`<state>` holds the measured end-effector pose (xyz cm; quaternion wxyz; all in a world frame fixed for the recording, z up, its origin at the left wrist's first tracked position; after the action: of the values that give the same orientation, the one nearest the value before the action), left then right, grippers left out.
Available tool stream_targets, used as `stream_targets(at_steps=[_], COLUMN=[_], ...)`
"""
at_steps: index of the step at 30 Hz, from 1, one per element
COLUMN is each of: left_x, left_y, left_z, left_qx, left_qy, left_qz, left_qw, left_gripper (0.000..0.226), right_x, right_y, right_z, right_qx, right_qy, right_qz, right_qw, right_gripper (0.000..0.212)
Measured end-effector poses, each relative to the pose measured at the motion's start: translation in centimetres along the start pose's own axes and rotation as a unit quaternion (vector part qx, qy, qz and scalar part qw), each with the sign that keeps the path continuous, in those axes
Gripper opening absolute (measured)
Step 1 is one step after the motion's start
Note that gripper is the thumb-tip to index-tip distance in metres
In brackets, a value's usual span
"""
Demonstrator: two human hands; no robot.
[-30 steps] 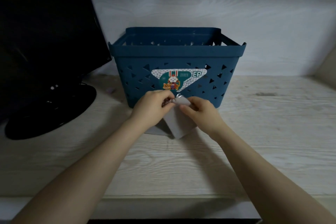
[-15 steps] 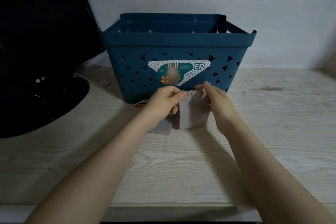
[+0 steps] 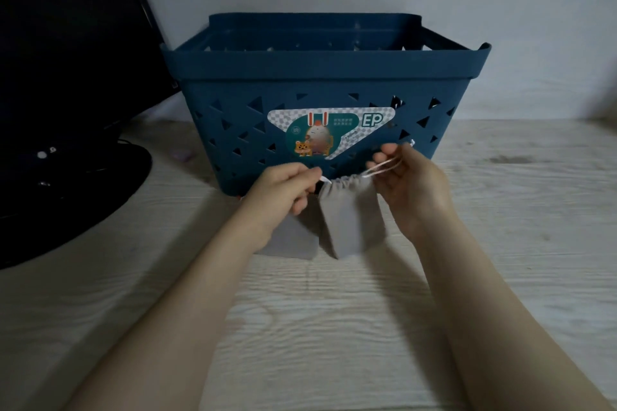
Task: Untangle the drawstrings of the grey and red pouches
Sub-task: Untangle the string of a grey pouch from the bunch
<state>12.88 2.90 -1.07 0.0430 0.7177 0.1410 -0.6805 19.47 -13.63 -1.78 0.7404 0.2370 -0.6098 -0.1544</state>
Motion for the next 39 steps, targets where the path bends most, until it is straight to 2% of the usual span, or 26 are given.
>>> stream_targets(at_steps=[3,5,8,14,20,22,24,27,29,31,33,39], left_x=[0.5,1.2,1.5,0.3,-0.9,-0.9,-0.8,-0.6,-0.5,-0.7,-1.3,-3.1], left_y=[0.2,0.4,0.9,1.0,1.5,1.8,1.6,1.2,1.2,1.1,0.7,1.7], left_z=[-0.1,0.0,0.2,0.1,0.5,0.6,0.6,0.7,0.8,1.0,1.1,1.9], left_qx=[0.000,-0.012,0.003,0.046,0.073,0.069,0.050,0.024,0.003,-0.021,-0.041,-0.004], left_qy=[-0.055,-0.100,-0.124,-0.082,-0.053,-0.055,-0.056,-0.055,-0.039,-0.010,0.023,0.090], left_qz=[0.201,0.309,0.420,0.537,0.539,0.515,0.481,0.405,0.309,0.209,0.155,0.114], left_qw=[0.978,0.946,0.899,0.838,0.838,0.852,0.874,0.912,0.950,0.978,0.987,0.989], left_gripper=[0.032,0.033,0.036,0.038,0.043,0.046,0.049,0.039,0.030,0.026,0.022,0.020], right_x=[-1.1,-1.7,-1.9,-0.7,0.3,1.1,2.5,2.6,1.0,-0.5,-1.0,-2.0], right_y=[-0.2,-0.2,-0.3,-0.3,-1.4,-1.5,-1.0,1.2,3.0,4.4,4.6,5.3], right_z=[0.1,0.2,0.2,0.2,0.0,0.1,0.5,2.0,2.8,3.3,3.3,4.3], right_qx=[0.003,0.007,0.010,0.042,0.010,0.019,0.052,0.106,0.153,0.193,0.203,0.234], right_qy=[0.065,0.098,0.103,0.070,0.045,0.003,-0.074,-0.166,-0.182,-0.186,-0.186,-0.209], right_qz=[-0.119,-0.200,-0.259,-0.281,-0.325,-0.244,-0.072,0.182,0.280,0.346,0.376,0.419], right_qw=[0.991,0.975,0.960,0.956,0.945,0.970,0.993,0.963,0.930,0.899,0.885,0.852], right_gripper=[0.033,0.034,0.033,0.034,0.034,0.033,0.033,0.033,0.031,0.028,0.024,0.014])
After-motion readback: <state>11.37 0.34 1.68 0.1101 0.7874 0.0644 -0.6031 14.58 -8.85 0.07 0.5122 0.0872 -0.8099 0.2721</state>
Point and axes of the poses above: each hand's wrist, its own z-axis away from the middle knuckle, its own y-axis out of the palm, x = y × z, the point moved 9 cm from there along -z, towards the middle knuckle, and after that the axes turned 1 degree about -x, right-handed, at the moved point
